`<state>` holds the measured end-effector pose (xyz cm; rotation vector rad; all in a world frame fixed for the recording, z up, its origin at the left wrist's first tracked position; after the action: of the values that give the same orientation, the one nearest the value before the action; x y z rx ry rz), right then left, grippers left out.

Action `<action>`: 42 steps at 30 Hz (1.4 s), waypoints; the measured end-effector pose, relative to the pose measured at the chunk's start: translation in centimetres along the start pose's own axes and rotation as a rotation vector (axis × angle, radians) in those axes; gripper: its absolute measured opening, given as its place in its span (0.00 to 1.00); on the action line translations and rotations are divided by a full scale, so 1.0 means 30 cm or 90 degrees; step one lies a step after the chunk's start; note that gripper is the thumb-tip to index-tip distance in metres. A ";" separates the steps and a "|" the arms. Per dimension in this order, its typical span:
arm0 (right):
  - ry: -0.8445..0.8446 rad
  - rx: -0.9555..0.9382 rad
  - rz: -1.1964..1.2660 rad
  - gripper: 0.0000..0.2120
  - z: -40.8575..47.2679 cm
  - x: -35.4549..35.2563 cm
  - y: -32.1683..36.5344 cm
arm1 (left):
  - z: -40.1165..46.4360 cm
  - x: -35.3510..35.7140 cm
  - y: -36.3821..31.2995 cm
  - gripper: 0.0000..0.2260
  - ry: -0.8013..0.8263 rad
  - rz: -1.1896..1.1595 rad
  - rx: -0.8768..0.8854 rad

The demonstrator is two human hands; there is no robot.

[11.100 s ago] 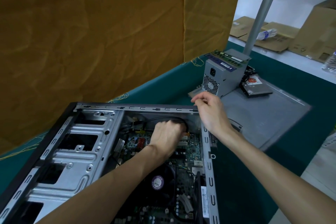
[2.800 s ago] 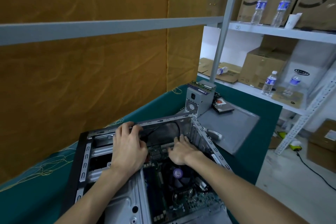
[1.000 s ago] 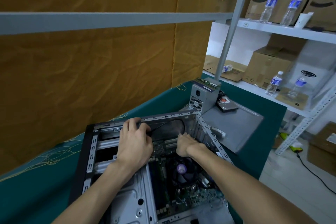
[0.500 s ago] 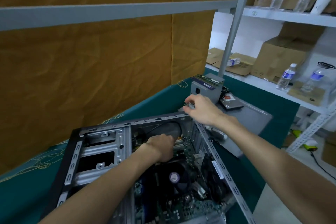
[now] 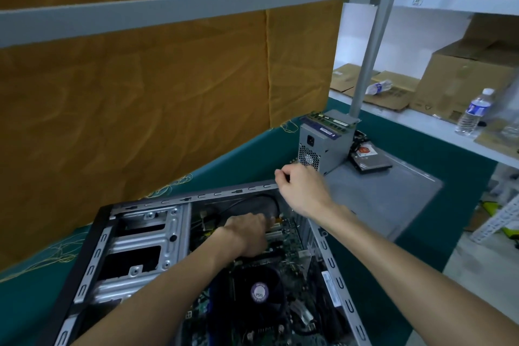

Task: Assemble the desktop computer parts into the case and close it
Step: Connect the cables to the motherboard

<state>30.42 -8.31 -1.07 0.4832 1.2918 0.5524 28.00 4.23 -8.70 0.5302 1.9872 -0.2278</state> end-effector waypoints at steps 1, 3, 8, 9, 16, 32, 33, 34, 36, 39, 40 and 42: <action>0.001 0.001 -0.003 0.22 -0.001 0.002 0.000 | 0.001 -0.004 0.000 0.20 0.000 0.012 -0.001; 0.003 0.002 -0.013 0.22 -0.002 0.002 0.002 | 0.004 -0.014 -0.012 0.19 -0.019 0.054 -0.002; 0.011 0.010 -0.007 0.21 -0.005 -0.003 0.003 | -0.028 -0.007 -0.080 0.17 -0.136 0.115 0.015; 0.012 0.010 0.000 0.21 -0.008 -0.001 0.003 | -0.031 0.000 -0.084 0.18 -0.148 0.092 0.014; 0.028 0.006 0.080 0.20 -0.017 0.003 -0.005 | 0.005 0.015 -0.117 0.30 -0.094 0.016 0.023; 0.031 -0.001 0.087 0.18 -0.018 0.011 -0.008 | 0.037 0.016 -0.126 0.23 -0.094 0.026 -0.018; 0.035 0.001 0.091 0.17 -0.019 0.012 -0.007 | 0.035 0.012 -0.109 0.22 -0.101 0.024 -0.017; 0.039 0.002 0.095 0.18 -0.021 0.014 -0.006 | 0.033 0.009 -0.095 0.22 -0.105 0.023 -0.018; 0.039 0.005 0.106 0.18 -0.021 0.015 -0.010 | 0.032 0.004 -0.091 0.21 -0.109 0.031 -0.021; 0.030 0.010 0.110 0.19 -0.016 0.012 -0.016 | 0.040 0.015 -0.129 0.22 -0.109 0.050 -0.014; 0.026 0.009 0.110 0.19 -0.014 0.012 -0.016 | 0.042 0.023 -0.138 0.23 -0.106 0.050 -0.011; 0.024 0.010 0.115 0.19 -0.008 0.013 -0.016 | 0.039 0.033 -0.134 0.24 -0.111 0.047 -0.005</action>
<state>30.32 -8.41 -1.72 0.6081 1.2969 0.7052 26.71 0.49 -10.38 0.5582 1.7952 -0.2139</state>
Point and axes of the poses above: each hand's wrist, its own z-axis towards the middle knuckle, its own x-axis out of the palm, y = z × x, the point moved 7 cm from there along z, towards the middle knuckle, and after that the axes turned 9 degrees about z, right-handed, at the moved point
